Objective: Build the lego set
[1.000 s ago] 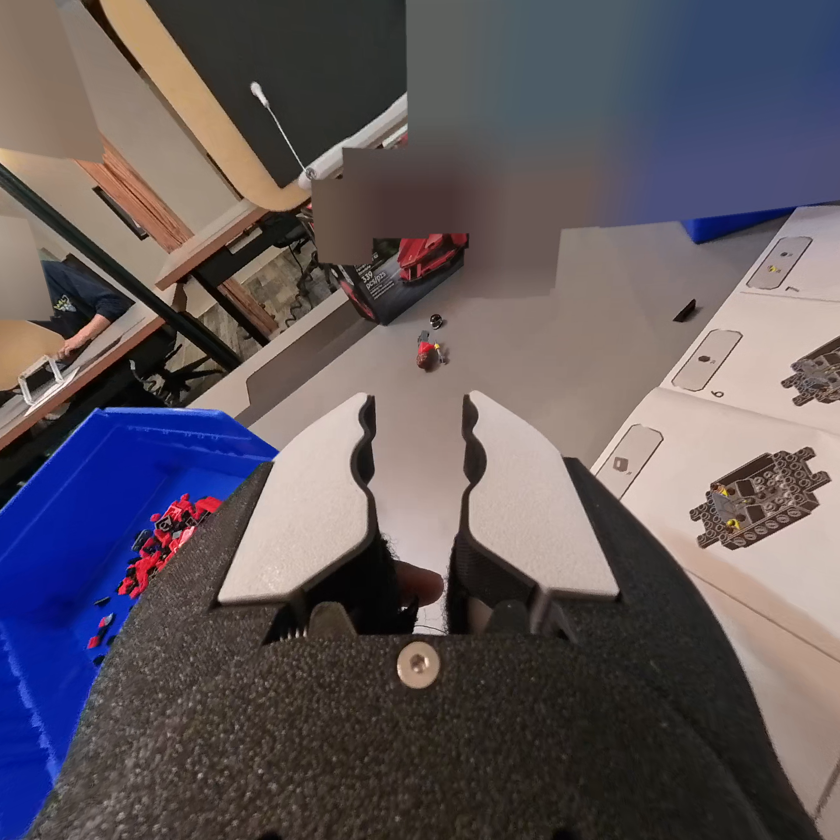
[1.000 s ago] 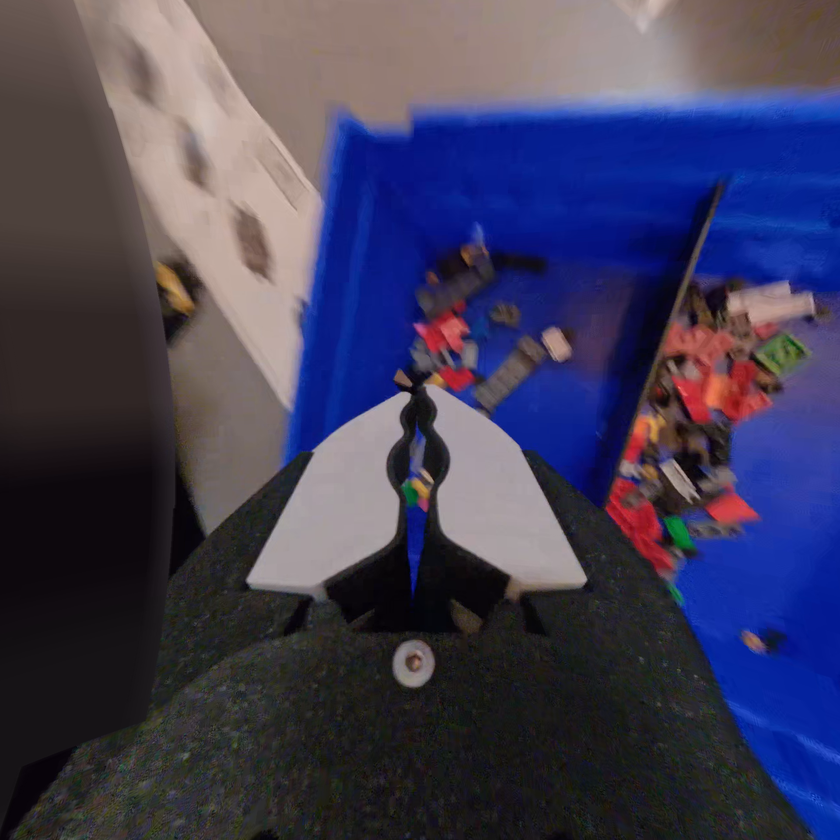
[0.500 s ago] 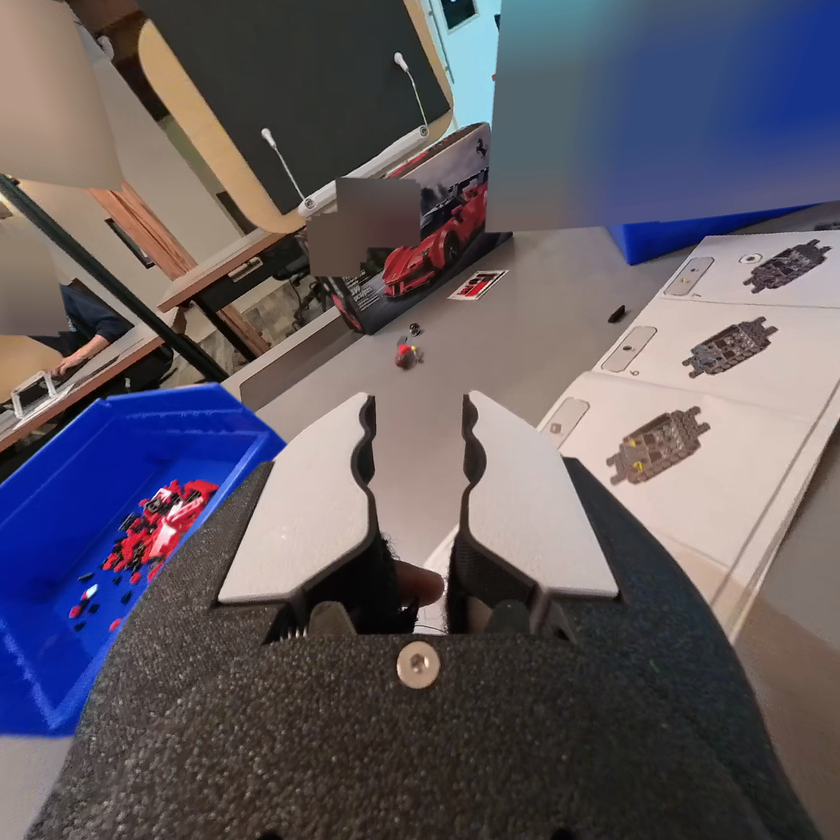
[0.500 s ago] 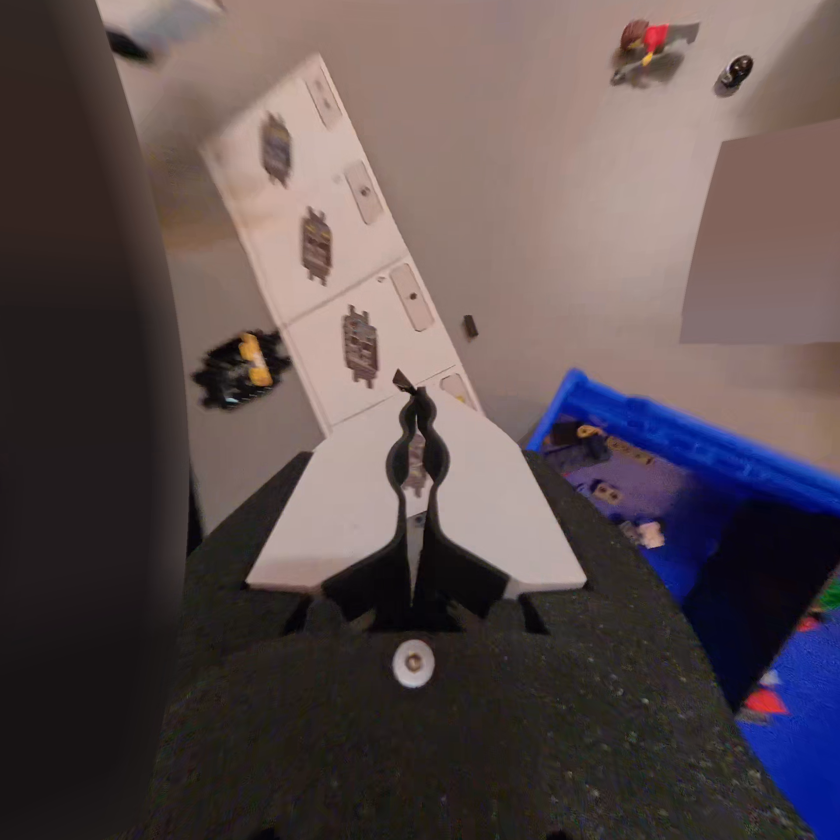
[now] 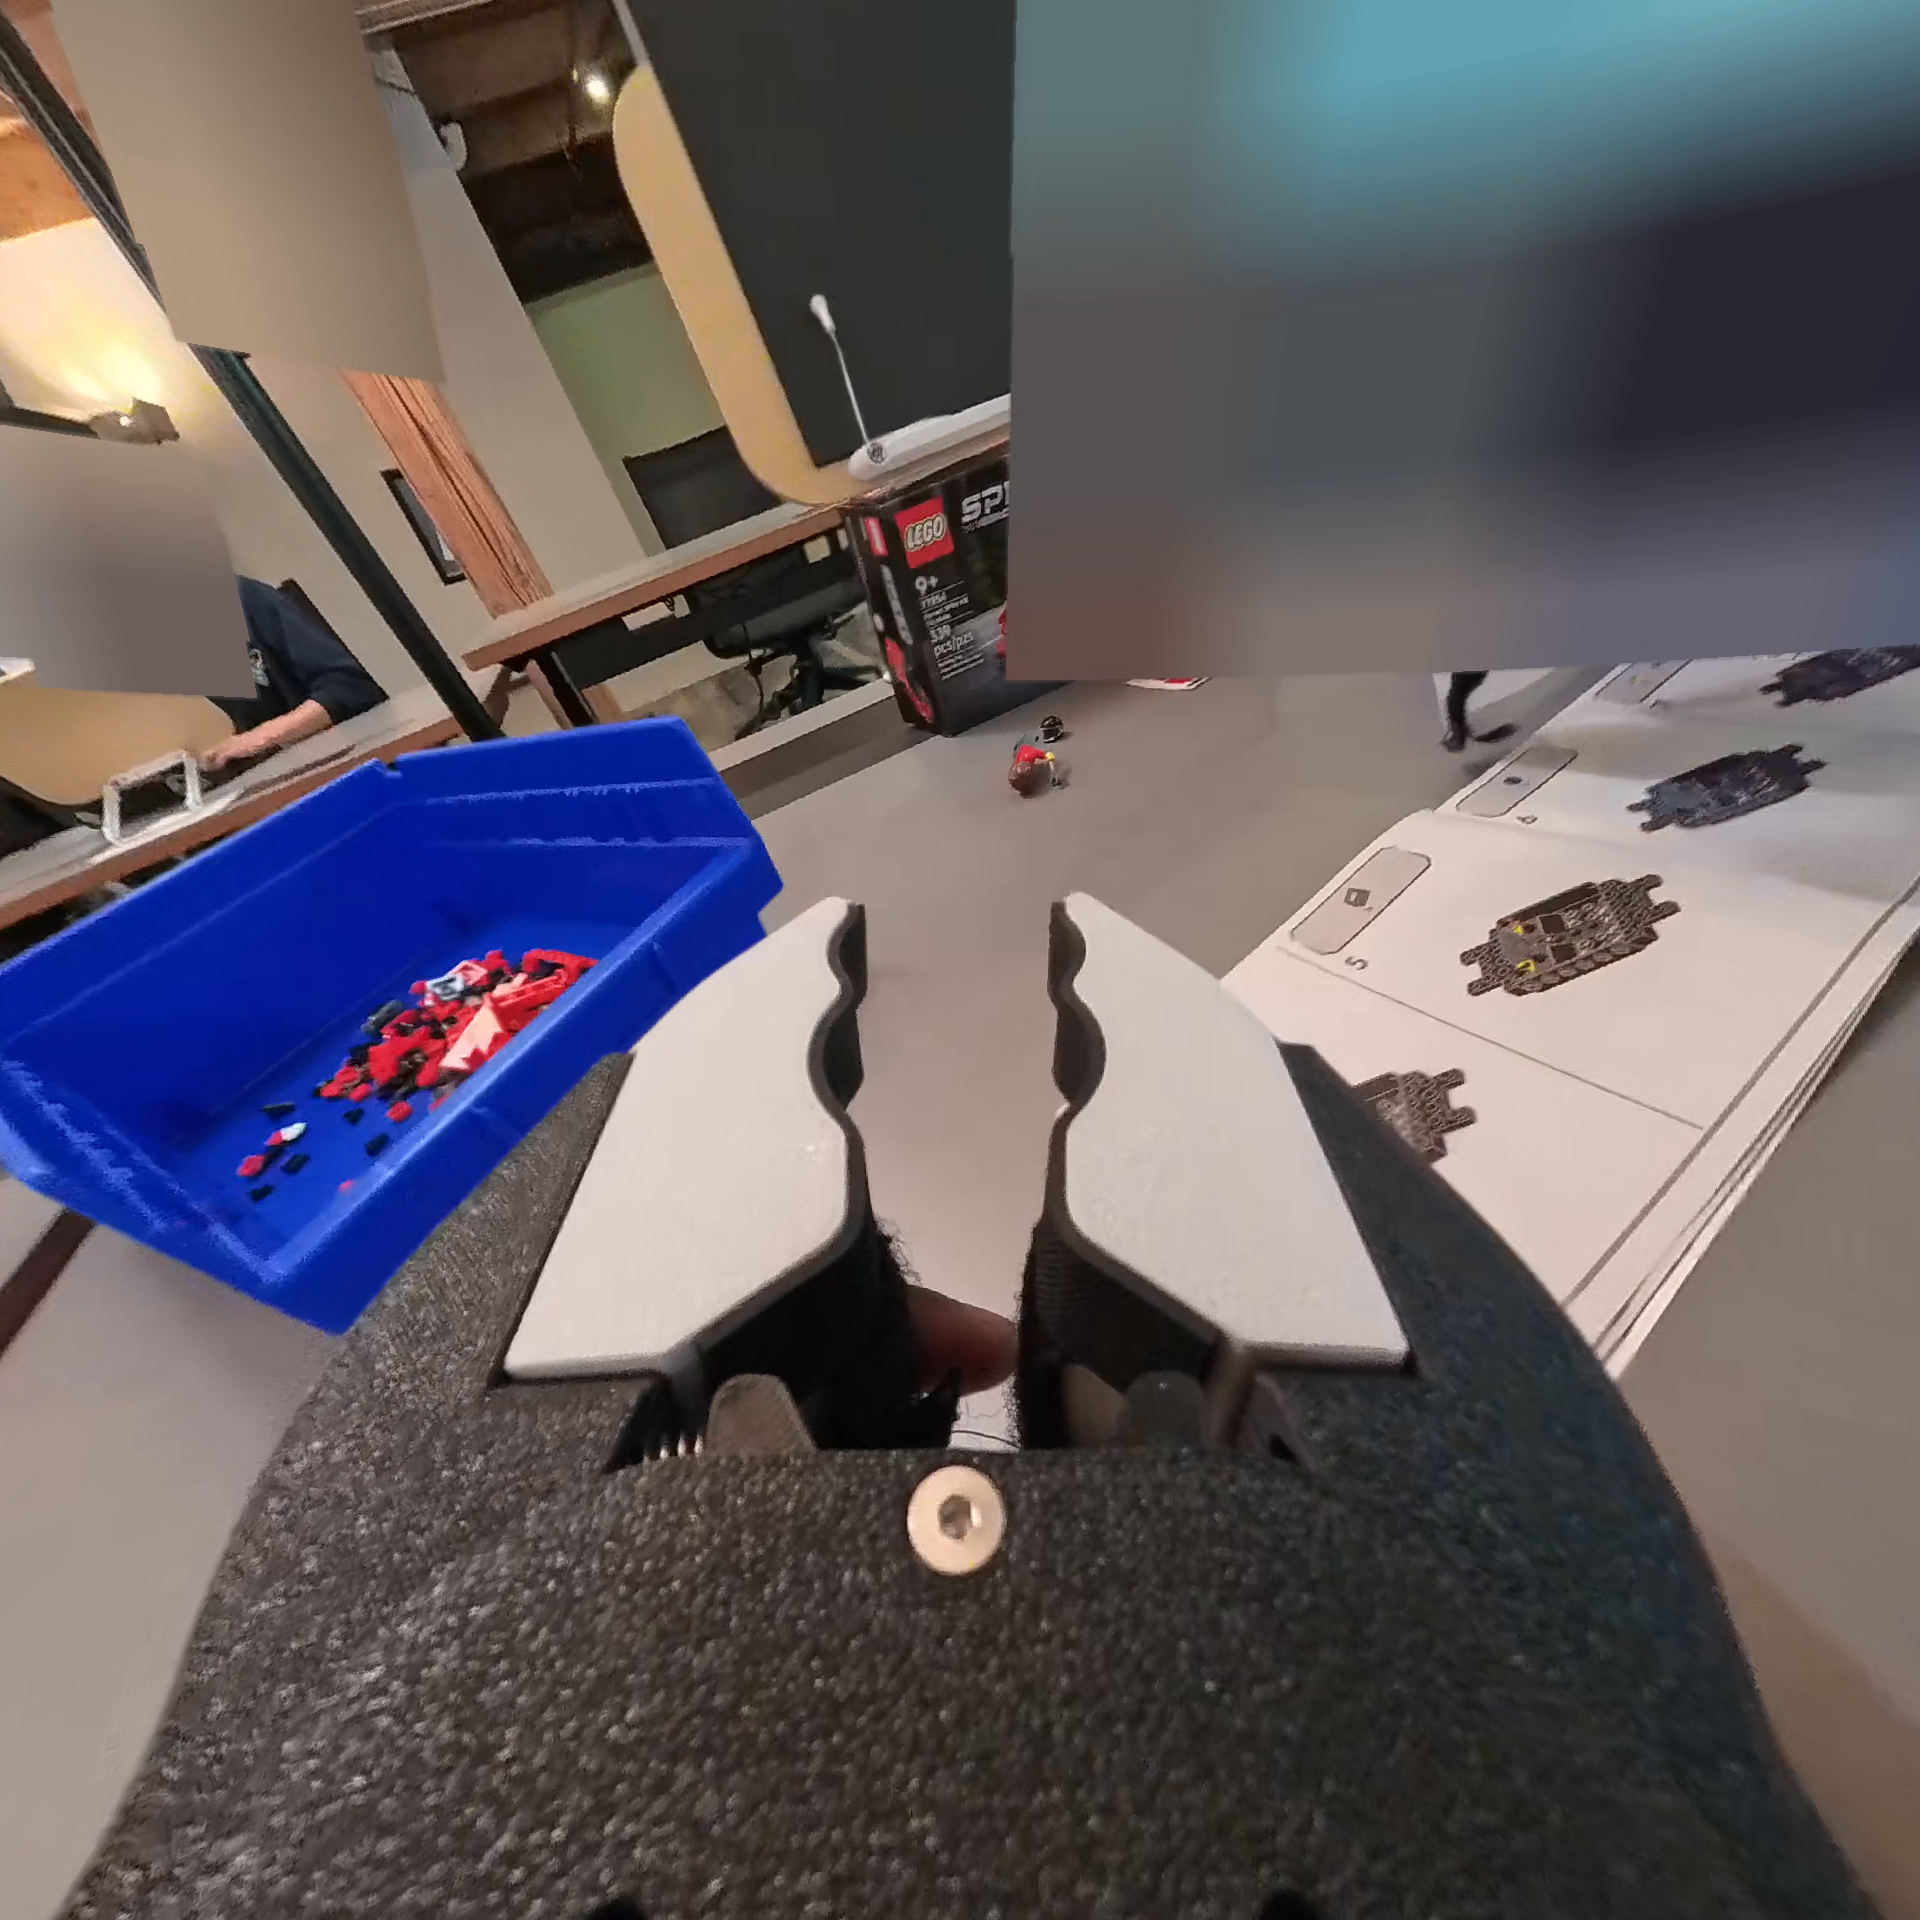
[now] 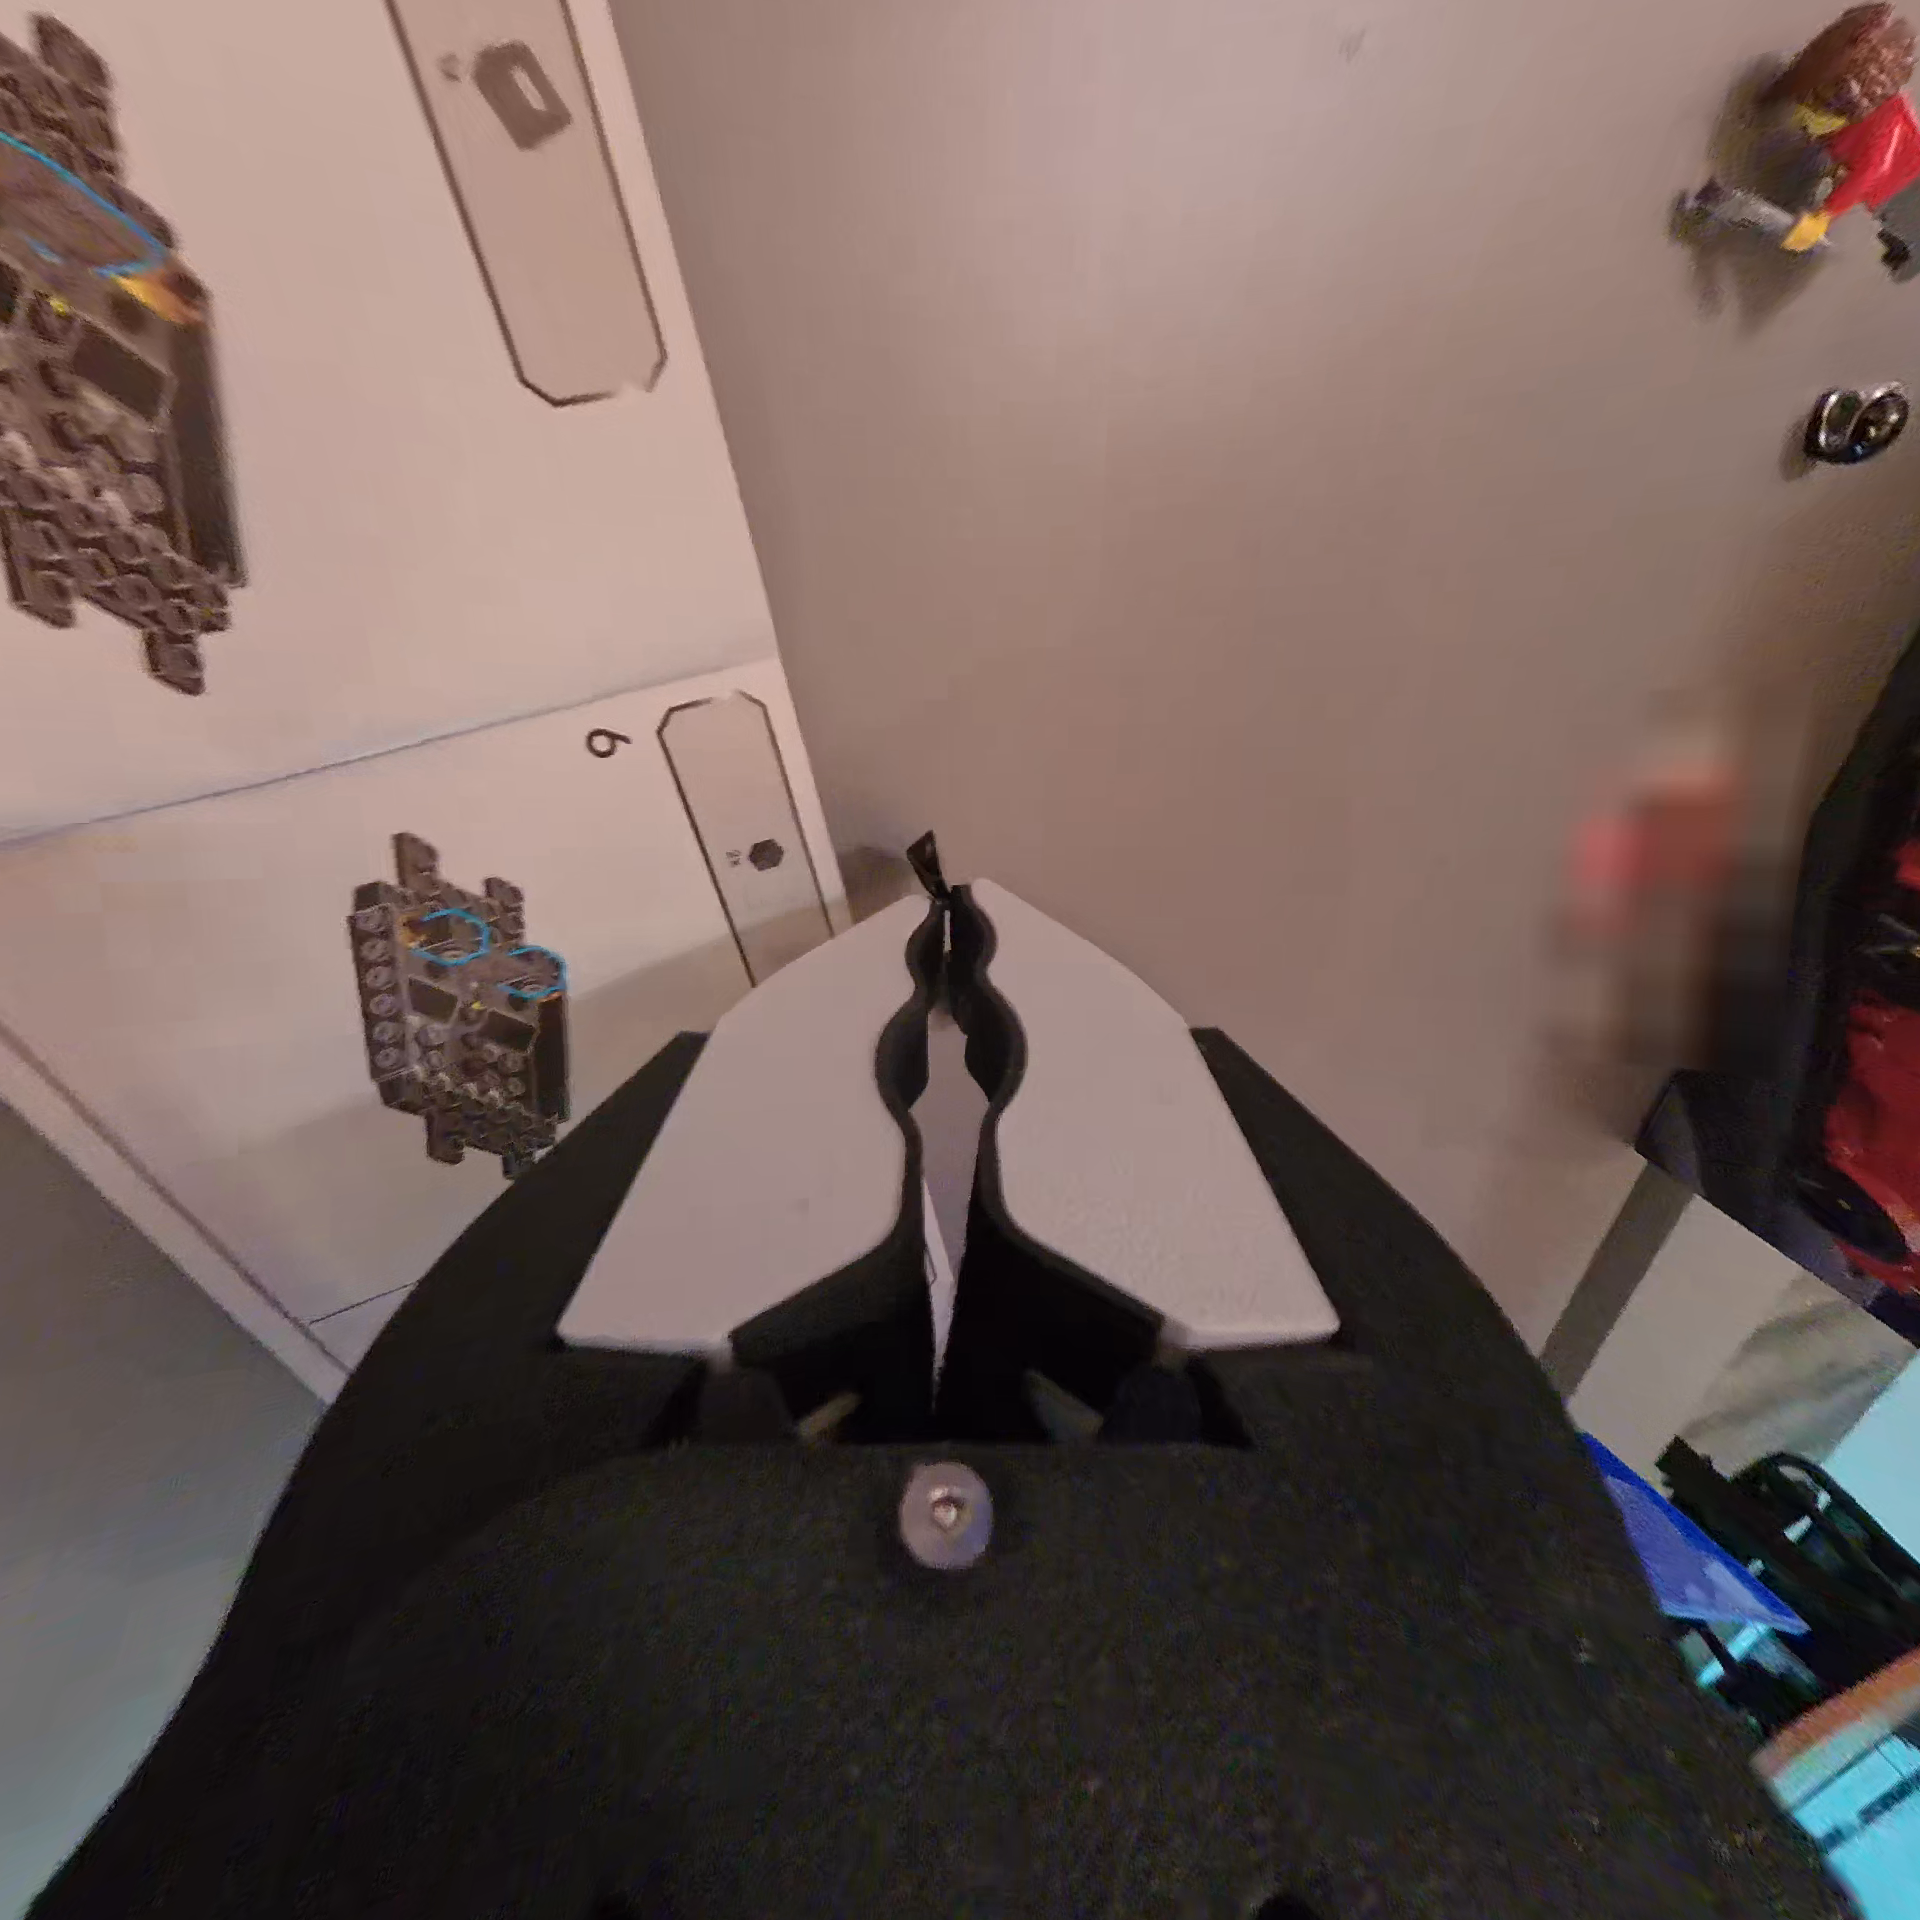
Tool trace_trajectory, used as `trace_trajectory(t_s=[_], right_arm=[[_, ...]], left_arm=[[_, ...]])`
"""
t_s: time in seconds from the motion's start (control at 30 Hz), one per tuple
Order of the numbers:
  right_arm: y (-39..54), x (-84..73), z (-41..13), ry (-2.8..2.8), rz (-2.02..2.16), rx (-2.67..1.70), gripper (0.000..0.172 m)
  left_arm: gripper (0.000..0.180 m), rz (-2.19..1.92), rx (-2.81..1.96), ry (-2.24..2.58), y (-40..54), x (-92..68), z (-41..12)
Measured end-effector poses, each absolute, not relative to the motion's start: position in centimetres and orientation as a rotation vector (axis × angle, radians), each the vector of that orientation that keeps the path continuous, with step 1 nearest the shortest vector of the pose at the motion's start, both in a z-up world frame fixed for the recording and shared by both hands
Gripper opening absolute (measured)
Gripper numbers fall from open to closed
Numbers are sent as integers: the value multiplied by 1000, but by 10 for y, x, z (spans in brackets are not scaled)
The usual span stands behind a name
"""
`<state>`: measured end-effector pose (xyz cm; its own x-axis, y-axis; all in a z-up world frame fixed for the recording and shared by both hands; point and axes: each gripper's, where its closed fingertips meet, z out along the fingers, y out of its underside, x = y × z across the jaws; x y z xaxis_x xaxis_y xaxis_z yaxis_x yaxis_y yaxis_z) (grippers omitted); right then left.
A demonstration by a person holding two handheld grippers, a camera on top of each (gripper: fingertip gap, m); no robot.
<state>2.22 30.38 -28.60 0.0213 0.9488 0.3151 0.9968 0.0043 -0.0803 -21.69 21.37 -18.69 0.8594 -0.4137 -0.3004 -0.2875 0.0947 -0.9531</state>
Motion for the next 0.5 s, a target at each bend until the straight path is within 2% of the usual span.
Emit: trace_trajectory(t_s=[0.17, 0.5], right_arm=[[306, 24, -291, -2006, -338, -2028, 2], [306, 21, -280, -1863, -123, -2181, 10]], left_arm=[[33, -150, -1523, 612, 213, -207, -197], [34, -199, -1541, 560, 216, -217, -200]])
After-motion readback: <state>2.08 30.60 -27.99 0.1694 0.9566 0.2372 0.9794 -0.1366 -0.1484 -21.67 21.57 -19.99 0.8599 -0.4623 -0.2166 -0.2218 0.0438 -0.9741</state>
